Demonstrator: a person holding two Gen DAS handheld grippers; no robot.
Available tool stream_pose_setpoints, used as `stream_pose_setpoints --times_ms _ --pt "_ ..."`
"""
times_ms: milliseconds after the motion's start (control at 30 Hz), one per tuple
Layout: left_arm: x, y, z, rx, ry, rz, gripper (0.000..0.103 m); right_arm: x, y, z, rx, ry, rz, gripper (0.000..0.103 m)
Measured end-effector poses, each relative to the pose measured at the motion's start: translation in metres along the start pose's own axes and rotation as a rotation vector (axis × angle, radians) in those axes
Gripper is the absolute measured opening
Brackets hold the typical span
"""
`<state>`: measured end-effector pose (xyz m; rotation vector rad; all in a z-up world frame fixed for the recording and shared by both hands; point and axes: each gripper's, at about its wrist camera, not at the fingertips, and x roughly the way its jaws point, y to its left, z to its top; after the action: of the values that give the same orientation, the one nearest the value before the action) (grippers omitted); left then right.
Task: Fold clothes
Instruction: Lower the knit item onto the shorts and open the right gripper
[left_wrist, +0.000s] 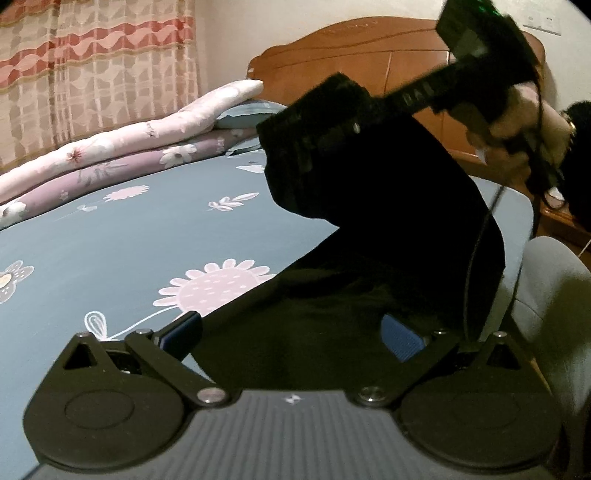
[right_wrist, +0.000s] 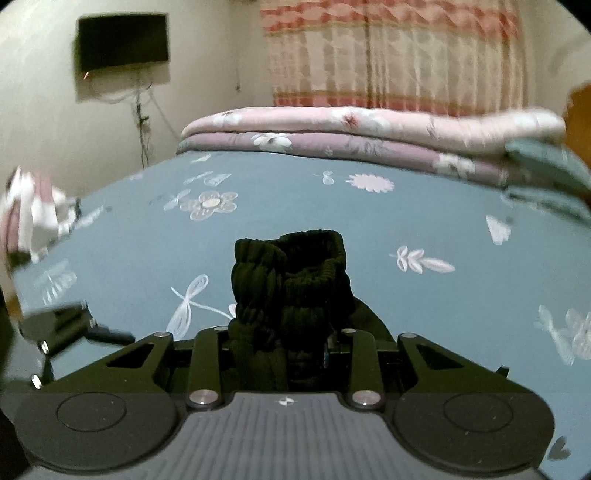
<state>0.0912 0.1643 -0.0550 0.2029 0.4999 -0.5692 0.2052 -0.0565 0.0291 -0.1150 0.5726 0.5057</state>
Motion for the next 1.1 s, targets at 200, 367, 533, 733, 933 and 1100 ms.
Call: stream_pose_setpoints --times_ms 200,367,533,733,933,1100 --pt "0.001 0.003 -0.001 -0.007 0.008 0.009 0.102 0.005 0.044 -0.012 -0.191 -0.034 -0.035 0.035" --pt "0.000 0.003 -0.004 -0.011 0.018 0.010 0.102 0.014 0.080 -0.034 -0.419 -0.040 -0.094 0.035" --pt "0.003 0.004 -0.006 -0.013 0.037 0.021 0.102 0.023 0.103 -0.054 -0.548 -0.035 -0.116 0.035" --pt "0.004 0.004 -0.007 -0.017 0.050 0.034 0.102 0.034 0.120 -0.072 -0.646 -0.013 -0.118 0.035" --pt "0.008 0.004 -0.010 -0.012 0.076 0.050 0.102 0.046 0.125 -0.080 -0.681 0.024 -0.103 0.036" --pt "0.005 0.003 -0.010 -0.008 0.065 0.042 0.102 0.050 0.126 -0.082 -0.674 0.053 -0.073 0.038"
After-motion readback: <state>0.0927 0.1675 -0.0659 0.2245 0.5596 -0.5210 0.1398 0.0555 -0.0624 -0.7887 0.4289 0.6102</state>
